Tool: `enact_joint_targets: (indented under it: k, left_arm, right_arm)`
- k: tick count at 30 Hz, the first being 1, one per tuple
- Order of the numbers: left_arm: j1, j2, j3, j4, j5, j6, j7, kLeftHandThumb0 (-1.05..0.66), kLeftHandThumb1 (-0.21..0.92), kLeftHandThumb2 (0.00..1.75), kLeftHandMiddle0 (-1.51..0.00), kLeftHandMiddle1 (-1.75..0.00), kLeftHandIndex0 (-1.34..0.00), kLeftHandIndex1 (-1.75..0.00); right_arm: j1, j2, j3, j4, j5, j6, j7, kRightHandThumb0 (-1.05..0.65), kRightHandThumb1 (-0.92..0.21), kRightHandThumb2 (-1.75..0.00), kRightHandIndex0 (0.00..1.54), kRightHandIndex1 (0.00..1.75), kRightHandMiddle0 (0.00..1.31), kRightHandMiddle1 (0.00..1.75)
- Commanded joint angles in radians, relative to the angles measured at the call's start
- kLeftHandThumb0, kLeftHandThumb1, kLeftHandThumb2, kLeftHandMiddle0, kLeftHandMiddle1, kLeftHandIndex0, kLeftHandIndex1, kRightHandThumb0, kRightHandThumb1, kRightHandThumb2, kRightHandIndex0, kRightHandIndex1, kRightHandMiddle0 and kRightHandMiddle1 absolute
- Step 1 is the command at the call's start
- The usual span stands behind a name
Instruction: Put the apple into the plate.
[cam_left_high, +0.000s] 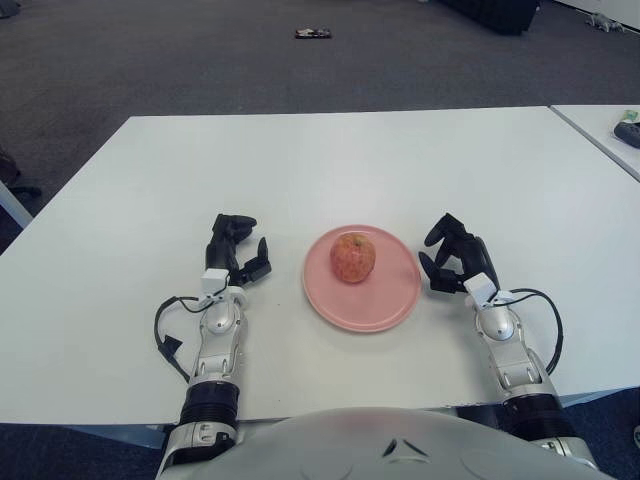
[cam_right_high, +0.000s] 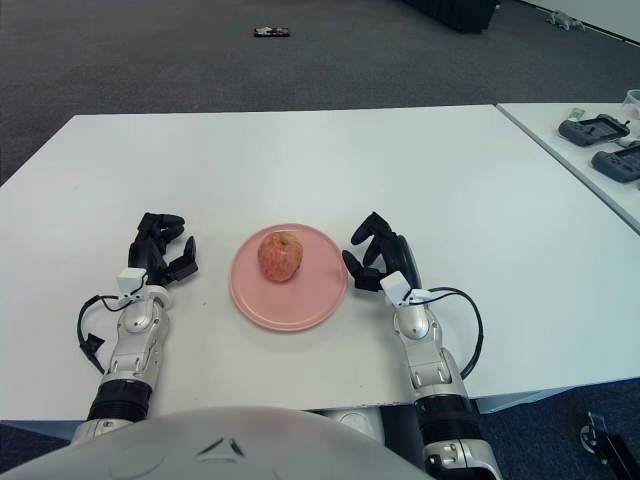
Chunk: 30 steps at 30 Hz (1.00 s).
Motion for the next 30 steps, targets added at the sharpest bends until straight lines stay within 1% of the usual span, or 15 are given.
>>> enact_joint_targets:
  k: [1, 3, 7, 11, 17, 25, 30]
  left_arm:
    - [0.017, 0.003, 0.002, 0.008, -0.007, 0.014, -0.005, -0.01, 0.42, 1.07, -0.72, -1.33, -0.39, -1.75]
    - [0.018, 0.005, 0.002, 0.007, -0.006, 0.014, -0.005, -0.01, 0.42, 1.07, -0.72, -1.32, -0.39, -1.75]
    - [0.018, 0.006, 0.001, 0.008, -0.002, 0.010, -0.002, -0.01, 0.41, 1.08, -0.72, -1.32, -0.40, -1.75]
    - [0.018, 0.005, 0.002, 0.011, -0.001, 0.005, 0.000, -0.01, 0.41, 1.08, -0.72, -1.32, -0.40, -1.75]
    - [0.021, 0.005, 0.000, 0.001, -0.003, 0.017, -0.004, -0.01, 0.41, 1.08, -0.72, -1.32, -0.40, -1.75]
    - [0.025, 0.005, -0.001, -0.014, -0.005, 0.035, -0.006, -0.01, 0.41, 1.07, -0.74, -1.30, -0.39, -1.75]
    - [0.027, 0.006, -0.003, -0.021, -0.003, 0.041, -0.006, -0.01, 0.41, 1.07, -0.74, -1.29, -0.40, -1.75]
  right_arm:
    - [-0.001, -0.003, -0.004, 0.001, 0.015, 0.003, 0.005, -0.42, -0.51, -1.08, 0.75, 1.75, 0.46, 1.75]
    - [-0.002, -0.002, -0.005, 0.010, 0.025, -0.005, 0.009, -0.42, -0.52, -1.08, 0.74, 1.75, 0.45, 1.75]
    - [-0.001, 0.004, -0.008, 0.013, 0.048, 0.005, 0.016, -0.41, -0.54, -1.05, 0.72, 1.73, 0.44, 1.75]
    - [0.004, 0.016, -0.016, 0.010, 0.079, 0.035, 0.030, -0.41, -0.56, -1.03, 0.72, 1.70, 0.42, 1.75]
    - [0.009, 0.048, -0.034, -0.003, 0.121, 0.083, 0.017, -0.40, -0.59, -0.99, 0.70, 1.66, 0.40, 1.75]
    - [0.007, 0.079, -0.050, -0.009, 0.140, 0.111, -0.005, -0.40, -0.59, -0.98, 0.67, 1.59, 0.40, 1.75]
    - [0.009, 0.102, -0.064, -0.032, 0.153, 0.164, -0.021, -0.40, -0.59, -0.99, 0.66, 1.56, 0.40, 1.75]
